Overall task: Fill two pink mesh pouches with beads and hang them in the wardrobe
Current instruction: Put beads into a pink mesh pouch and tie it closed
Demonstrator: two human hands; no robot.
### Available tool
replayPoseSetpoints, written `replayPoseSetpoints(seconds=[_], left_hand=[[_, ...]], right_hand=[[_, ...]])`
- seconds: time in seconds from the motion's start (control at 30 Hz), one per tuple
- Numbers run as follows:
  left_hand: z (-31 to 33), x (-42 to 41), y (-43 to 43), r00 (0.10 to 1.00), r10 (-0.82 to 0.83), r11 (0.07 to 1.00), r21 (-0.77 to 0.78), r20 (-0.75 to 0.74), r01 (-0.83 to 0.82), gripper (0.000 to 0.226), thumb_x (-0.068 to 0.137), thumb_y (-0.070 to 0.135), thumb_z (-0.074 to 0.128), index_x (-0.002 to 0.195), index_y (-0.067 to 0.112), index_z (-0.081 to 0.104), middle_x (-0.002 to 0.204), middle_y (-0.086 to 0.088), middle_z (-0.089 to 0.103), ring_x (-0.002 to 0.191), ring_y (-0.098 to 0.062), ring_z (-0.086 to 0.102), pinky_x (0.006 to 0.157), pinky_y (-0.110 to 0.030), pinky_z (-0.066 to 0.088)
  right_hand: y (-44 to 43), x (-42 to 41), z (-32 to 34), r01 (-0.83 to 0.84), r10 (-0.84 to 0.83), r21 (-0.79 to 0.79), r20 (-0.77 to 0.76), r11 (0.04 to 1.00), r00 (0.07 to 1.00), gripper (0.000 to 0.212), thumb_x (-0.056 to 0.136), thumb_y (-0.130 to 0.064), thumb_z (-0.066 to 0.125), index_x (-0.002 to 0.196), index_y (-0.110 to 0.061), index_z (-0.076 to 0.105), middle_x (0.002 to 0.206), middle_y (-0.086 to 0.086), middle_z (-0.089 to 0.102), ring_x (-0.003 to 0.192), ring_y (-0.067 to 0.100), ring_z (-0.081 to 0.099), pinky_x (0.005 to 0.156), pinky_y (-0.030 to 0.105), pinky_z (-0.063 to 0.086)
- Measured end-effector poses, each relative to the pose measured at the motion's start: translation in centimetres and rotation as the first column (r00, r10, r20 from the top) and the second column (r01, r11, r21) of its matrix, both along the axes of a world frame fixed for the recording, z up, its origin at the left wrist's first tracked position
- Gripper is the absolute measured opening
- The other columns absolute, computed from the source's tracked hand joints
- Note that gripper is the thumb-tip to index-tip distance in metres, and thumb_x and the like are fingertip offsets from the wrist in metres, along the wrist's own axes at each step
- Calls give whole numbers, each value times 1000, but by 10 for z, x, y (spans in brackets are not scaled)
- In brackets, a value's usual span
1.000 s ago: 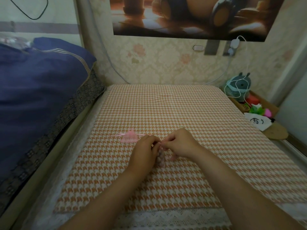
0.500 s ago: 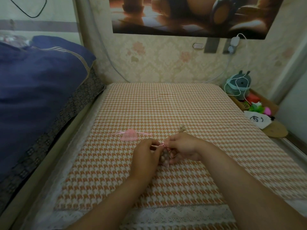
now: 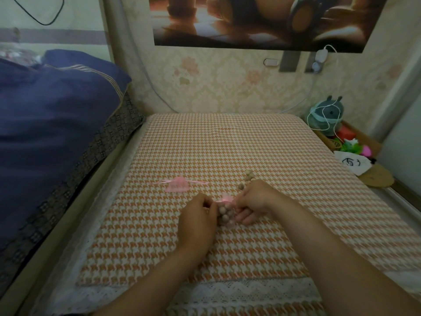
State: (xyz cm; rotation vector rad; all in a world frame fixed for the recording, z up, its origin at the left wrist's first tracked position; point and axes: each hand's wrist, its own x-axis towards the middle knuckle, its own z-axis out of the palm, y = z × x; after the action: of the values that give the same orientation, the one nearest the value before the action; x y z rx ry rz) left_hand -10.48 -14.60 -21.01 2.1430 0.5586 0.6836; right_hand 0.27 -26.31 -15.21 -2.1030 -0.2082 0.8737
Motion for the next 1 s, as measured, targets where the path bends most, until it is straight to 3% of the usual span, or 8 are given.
replayPoseSetpoints(seconds=[0.1, 0.27, 0.4, 0.5, 0.6, 0.83, 0.93, 1.0], left_hand=[[6, 5, -4, 997, 59, 988, -149, 45, -52, 13, 90, 19, 63, 77, 18, 62, 74, 9, 63, 71, -2, 58, 59, -11, 39], [9, 14, -1, 996, 77, 951, -303, 53, -57, 15, 88, 18, 67, 74, 13, 66, 72, 5, 67, 70, -5, 60, 57, -6, 39], [8, 19, 11, 997, 73, 929, -364, -7, -71, 17, 84, 20, 70, 68, 19, 66, 69, 5, 68, 69, -13, 63, 65, -25, 48], [11, 19, 17, 996, 64, 941, -330, -55, -79, 16, 85, 20, 68, 69, 19, 67, 71, 4, 68, 69, -13, 63, 64, -26, 46], [12, 18, 19, 993, 53, 958, -277, -101, -79, 15, 87, 21, 66, 72, 18, 66, 74, 4, 68, 73, -13, 62, 65, -25, 42], [10, 21, 26, 987, 49, 975, -206, -151, -79, 16, 88, 19, 65, 73, 13, 64, 71, 2, 63, 70, -13, 57, 58, -23, 36], [10, 20, 28, 990, 32, 989, -141, -141, -52, 14, 90, 19, 62, 77, 14, 64, 70, 6, 60, 67, -9, 53, 53, -14, 32], [11, 21, 29, 988, -33, 995, -98, -148, 18, 10, 89, 22, 63, 80, 18, 63, 75, 8, 61, 71, -9, 55, 58, -18, 37]], right_hand=[[5, -3, 1, 53, -54, 45, 5, 998, 999, 16, 99, -7, 58, 108, 5, 64, 72, 12, 60, 44, 12, 62, 46, 26, 56], [8, -1, -2, 151, -183, 176, 186, 973, 965, 10, 94, -4, 64, 99, 4, 68, 75, 18, 66, 51, 20, 65, 50, 31, 59], [4, 0, -3, 97, -133, 139, 280, 986, 951, 10, 93, -7, 67, 89, 1, 72, 69, 13, 68, 54, 22, 69, 59, 37, 61], [0, 6, -3, 81, -114, 113, 329, 990, 938, 19, 92, -5, 67, 74, -8, 71, 62, 7, 66, 52, 21, 68, 66, 46, 63], [-1, 10, -5, 59, -88, 93, 348, 994, 933, 23, 92, -5, 67, 70, -10, 69, 61, 8, 65, 52, 23, 67, 67, 50, 63], [-6, 14, -9, 54, -63, 35, 347, 998, 936, 15, 92, -11, 70, 79, -3, 71, 74, 24, 71, 59, 28, 69, 63, 44, 63], [-5, 14, -11, 28, -31, 13, 389, 1000, 921, 18, 92, -15, 70, 75, -9, 71, 70, 20, 72, 61, 30, 71, 61, 41, 63], [-5, 14, -13, -7, 7, -1, 397, 1000, 918, 16, 92, -16, 70, 76, -13, 72, 67, 15, 71, 60, 25, 71, 58, 36, 62]])
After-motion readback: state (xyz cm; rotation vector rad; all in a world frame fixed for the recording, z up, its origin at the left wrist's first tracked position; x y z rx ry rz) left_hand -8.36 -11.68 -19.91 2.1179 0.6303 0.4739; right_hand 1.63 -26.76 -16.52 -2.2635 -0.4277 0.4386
